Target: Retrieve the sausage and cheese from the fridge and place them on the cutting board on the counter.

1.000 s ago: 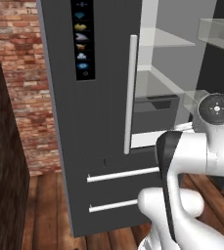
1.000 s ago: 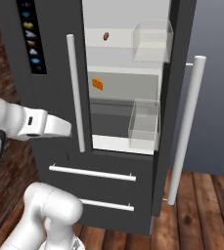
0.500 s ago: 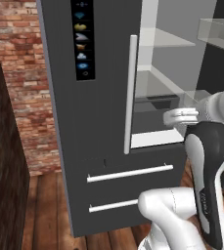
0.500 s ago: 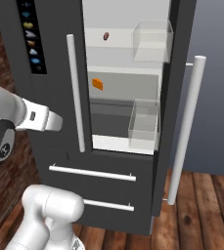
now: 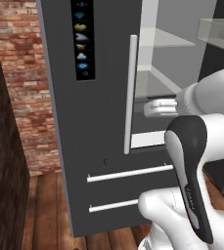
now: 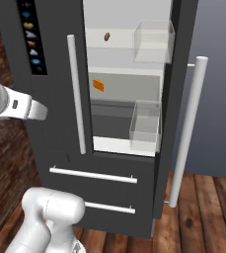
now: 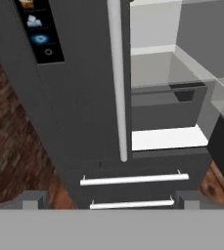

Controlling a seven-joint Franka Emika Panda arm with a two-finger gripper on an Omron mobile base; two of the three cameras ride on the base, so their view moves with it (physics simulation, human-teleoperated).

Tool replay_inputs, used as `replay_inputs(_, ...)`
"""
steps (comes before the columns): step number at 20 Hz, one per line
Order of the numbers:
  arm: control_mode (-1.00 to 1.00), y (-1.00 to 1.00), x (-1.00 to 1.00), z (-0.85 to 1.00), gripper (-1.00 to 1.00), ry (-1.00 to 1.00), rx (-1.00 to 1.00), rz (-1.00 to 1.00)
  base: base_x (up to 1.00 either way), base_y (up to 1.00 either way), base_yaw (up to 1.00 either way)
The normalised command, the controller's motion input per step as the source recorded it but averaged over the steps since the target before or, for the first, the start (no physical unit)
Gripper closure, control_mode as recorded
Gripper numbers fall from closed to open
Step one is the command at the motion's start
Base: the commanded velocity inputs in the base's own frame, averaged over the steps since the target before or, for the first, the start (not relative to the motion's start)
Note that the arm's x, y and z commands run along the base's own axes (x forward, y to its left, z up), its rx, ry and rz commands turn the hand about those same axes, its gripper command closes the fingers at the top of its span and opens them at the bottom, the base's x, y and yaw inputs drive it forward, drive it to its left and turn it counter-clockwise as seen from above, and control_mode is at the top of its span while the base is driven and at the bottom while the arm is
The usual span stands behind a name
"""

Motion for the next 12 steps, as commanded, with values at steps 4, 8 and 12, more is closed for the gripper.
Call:
replay_inputs(4,-1.0,-0.02,0.33,0.0,-1.0,-0.11,0.03,0.0,0.0,0.0,0.0)
replay_inputs(8,-1.0,-0.03,0.56,0.0,-1.0,-0.04,0.0,0.0,0.0,0.0,0.0)
replay_inputs(12,-1.0,-0.18,0.9,0.0,-1.0,0.02,0.0,0.01,0.0,0.0,0.0)
